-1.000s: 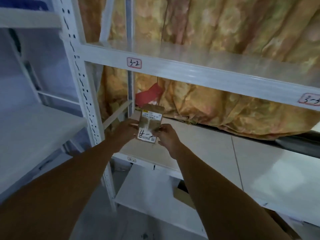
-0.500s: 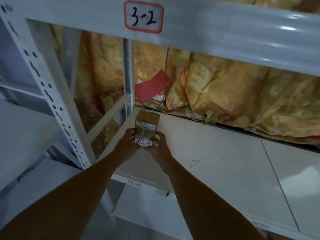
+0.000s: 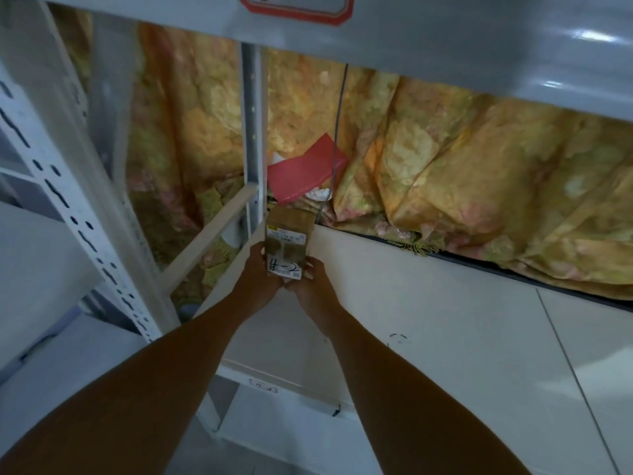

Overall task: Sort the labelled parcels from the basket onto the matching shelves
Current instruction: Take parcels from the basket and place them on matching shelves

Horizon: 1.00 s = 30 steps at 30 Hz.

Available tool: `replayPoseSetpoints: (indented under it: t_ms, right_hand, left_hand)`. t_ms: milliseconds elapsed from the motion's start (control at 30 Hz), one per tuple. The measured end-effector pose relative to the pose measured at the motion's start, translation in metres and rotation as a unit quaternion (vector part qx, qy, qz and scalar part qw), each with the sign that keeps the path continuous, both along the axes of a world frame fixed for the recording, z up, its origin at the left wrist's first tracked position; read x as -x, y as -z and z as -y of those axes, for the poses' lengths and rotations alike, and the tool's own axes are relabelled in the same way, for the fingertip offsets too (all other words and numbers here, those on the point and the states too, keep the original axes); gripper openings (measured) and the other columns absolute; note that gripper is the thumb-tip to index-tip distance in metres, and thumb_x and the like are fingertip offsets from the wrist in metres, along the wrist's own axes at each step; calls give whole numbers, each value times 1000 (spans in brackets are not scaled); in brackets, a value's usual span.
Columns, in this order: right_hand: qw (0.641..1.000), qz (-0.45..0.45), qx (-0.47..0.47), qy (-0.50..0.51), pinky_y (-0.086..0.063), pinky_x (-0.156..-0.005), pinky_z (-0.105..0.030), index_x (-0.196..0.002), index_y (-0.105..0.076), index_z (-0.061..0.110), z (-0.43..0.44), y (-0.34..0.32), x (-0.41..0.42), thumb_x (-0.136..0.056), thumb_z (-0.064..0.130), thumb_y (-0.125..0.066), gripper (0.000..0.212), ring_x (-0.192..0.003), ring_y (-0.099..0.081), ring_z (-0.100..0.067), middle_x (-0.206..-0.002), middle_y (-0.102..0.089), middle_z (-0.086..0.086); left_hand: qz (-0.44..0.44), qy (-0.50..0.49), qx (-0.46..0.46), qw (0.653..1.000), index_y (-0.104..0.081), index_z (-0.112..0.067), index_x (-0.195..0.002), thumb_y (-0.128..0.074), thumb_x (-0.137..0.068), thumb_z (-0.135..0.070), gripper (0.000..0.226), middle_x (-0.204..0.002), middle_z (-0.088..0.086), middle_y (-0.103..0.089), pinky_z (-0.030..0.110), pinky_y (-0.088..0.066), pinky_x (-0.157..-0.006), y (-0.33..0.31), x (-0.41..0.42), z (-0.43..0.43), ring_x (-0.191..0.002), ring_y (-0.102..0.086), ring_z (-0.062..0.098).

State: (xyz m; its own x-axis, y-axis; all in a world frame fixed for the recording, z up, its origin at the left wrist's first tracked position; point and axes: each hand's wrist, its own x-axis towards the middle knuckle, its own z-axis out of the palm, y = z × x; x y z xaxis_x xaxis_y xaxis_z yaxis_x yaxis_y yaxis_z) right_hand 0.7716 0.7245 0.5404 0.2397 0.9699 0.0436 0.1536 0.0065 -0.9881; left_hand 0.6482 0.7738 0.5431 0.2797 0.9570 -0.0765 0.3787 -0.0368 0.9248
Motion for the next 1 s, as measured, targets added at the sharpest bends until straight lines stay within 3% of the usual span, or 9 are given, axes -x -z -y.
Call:
replayPoseSetpoints:
  t_ms: [133,200,267,333,433,500,667,833,1000]
  right_hand:
    - [998,-1,68,-1,-58,-74,-27,-91,-71,23,-6,5,-3,-61,18,-72,30,-80,-72,-8,-82,-73,8]
    - [996,10,89,8,-62,-84,-37,-99,-70,22,-3,0,-3,-61,23,-77,38,-92,-74,-21,-96,-75,0]
    - [989,39,139,19,-56,-91,-40,-115,-63,22,4,-6,-1,-76,18,-77,42,-107,-69,-30,-116,-70,-7]
    - [974,91,202,50,-50,-97,-39,-144,-46,15,16,-12,-3,-91,20,-70,58,-121,-61,-31,-139,-60,-10]
    - [945,232,224,46,-40,-115,-41,-158,-35,19,47,-25,-10,-102,45,-55,65,-142,-46,-29,-159,-44,-8]
    - [909,337,242,23,-37,-117,-45,-158,-35,23,70,-40,-18,-104,57,-44,65,-146,-41,-28,-161,-41,-5]
    - [836,491,245,21,-37,-114,-45,-155,-41,21,142,-89,-40,-106,57,-34,60,-142,-44,-28,-158,-46,-4]
    - [792,548,266,26,-32,-118,-44,-158,-34,21,232,-142,-54,-107,56,-31,62,-147,-37,-27,-162,-38,-4]
    - [784,571,235,61,-30,-120,-46,-160,-33,20,325,-210,-47,-107,58,-29,65,-151,-32,-29,-167,-30,-5]
  left_hand:
    - [-2,9,23,1000,-33,-11,-148,-73,-86,-6,74,-129,11,-58,36,-51,-92,0,0,-3,-112,-61,27]
    - [52,1,76,996,-28,-6,-151,-76,-83,-10,83,-135,20,-55,41,-51,-88,0,-2,-7,-110,-60,34]
    - [42,-29,99,994,-18,-6,-155,-69,-88,1,84,-144,22,-45,44,-49,-94,1,-3,-3,-124,-52,37]
    - [-46,-35,84,995,-18,-8,-156,-65,-90,-1,81,-152,21,-38,45,-44,-106,4,1,5,-136,-44,37]
    - [-171,12,42,984,-31,-14,-152,-64,-94,-23,68,-146,18,-43,46,-46,-106,-5,6,30,-131,-49,36]
    - [-251,56,6,966,-37,-20,-151,-59,-96,-38,62,-147,14,-44,47,-45,-107,-17,6,49,-132,-49,34]
    - [-388,159,-136,897,-42,-21,-150,-43,-101,-54,59,-154,8,-43,42,-36,-115,-63,-3,105,-140,-42,29]
    - [-444,202,-233,841,-44,-21,-147,-37,-101,-58,60,-149,10,-48,44,-38,-112,-132,-15,180,-136,-46,32]
    - [-454,192,-254,832,-36,-22,-154,-31,-102,-59,64,-160,12,-35,48,-28,-119,-209,-17,271,-145,-33,34]
